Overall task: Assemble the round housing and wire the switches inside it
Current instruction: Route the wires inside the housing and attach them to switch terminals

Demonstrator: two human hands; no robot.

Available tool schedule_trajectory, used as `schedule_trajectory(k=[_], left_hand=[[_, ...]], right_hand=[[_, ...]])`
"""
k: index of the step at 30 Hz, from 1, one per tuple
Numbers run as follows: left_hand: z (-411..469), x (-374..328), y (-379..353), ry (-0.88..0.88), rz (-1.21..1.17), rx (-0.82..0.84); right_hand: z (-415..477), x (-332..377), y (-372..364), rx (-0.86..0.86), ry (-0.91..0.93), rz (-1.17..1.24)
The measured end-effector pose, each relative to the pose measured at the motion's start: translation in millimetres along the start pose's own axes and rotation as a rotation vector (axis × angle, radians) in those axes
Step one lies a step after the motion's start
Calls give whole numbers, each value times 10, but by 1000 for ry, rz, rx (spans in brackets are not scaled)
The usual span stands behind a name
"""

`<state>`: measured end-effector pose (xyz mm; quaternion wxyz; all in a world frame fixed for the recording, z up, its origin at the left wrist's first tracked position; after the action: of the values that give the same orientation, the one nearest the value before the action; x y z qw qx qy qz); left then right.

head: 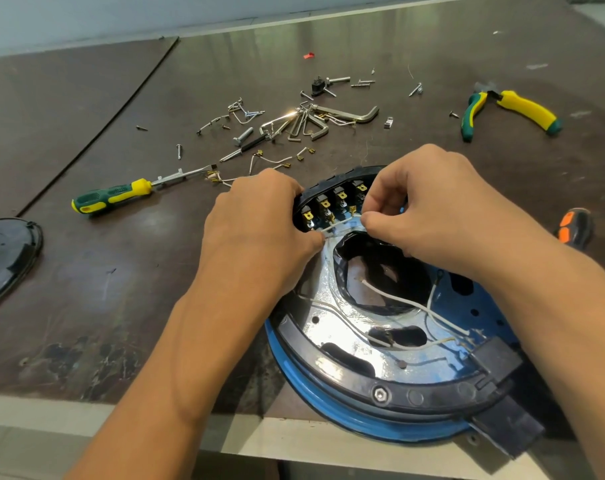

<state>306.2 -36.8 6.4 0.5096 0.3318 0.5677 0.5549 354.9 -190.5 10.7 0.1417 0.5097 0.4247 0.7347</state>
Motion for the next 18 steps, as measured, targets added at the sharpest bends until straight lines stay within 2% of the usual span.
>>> schedule_trajectory(k=[9,14,18], left_hand=[[-23,-11,-56,-40,65,8],[-16,-81,-78,-121,-219,37],[-31,-87,-19,-122,-262,-1]], right_hand=[[-7,-12,-31,52,-17,58],[-12,-29,-83,102,-20,56],[0,-40,-100,113,-17,64]])
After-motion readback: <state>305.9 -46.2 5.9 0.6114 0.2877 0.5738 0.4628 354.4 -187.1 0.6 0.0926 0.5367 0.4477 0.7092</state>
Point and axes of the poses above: each hand's wrist, its own z-axis towards the middle knuckle, its own y-axis out of the back of the hand, x = y × z, the point moved 8 cm from there along z, towards the middle knuckle, and after that the axes turned 5 degrees about z, right-handed, at the moved point
